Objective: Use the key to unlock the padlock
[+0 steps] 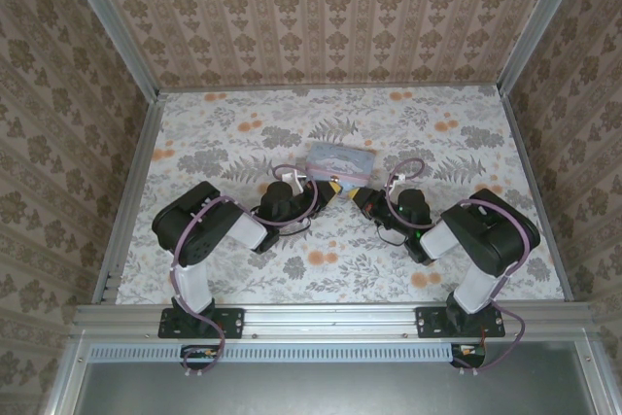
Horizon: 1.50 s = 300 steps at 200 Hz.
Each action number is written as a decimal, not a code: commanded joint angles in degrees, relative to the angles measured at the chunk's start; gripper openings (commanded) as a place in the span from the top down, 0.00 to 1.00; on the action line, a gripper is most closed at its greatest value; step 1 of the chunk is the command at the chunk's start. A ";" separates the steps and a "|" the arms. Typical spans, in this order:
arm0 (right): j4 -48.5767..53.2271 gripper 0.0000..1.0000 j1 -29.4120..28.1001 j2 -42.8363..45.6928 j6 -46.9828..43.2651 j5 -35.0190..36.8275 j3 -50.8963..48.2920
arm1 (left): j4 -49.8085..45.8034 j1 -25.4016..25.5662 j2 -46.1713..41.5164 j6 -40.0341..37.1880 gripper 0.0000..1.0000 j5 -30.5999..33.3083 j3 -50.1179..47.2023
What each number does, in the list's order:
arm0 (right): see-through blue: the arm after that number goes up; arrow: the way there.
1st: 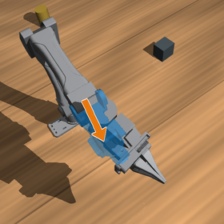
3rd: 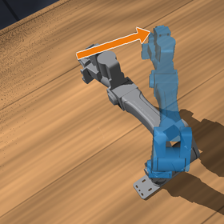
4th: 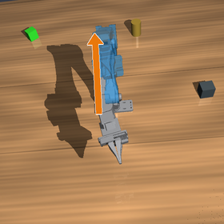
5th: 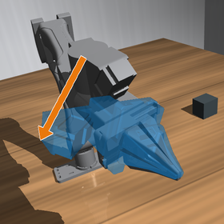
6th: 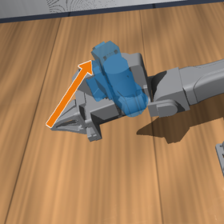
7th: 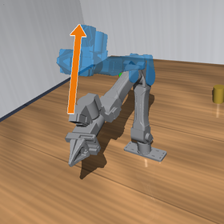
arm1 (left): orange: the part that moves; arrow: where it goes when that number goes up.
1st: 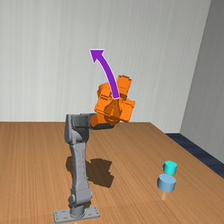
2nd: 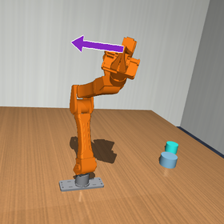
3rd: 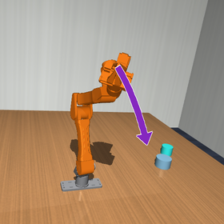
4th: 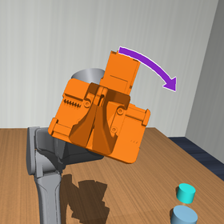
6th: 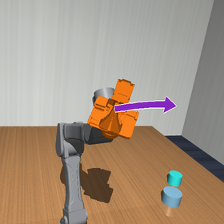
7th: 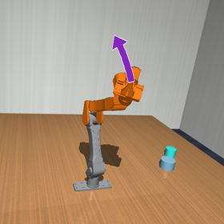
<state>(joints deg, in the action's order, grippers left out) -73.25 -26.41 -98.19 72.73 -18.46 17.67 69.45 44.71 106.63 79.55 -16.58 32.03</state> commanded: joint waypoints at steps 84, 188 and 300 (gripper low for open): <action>-2.68 1.00 0.31 -4.87 6.52 -8.43 5.79 | 5.17 2.31 -2.48 0.52 1.00 -4.96 2.59; -2.01 1.00 3.19 -2.31 -2.07 -10.03 7.37 | 5.10 2.31 -2.57 0.87 1.00 -4.87 2.25; -2.94 1.00 3.13 -3.49 1.60 -9.14 6.90 | 5.25 2.16 -3.07 1.49 1.00 -4.03 2.31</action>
<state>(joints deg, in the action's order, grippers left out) -72.69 -21.87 -101.51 70.70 -27.57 23.53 70.22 44.56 106.13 80.09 -13.19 32.36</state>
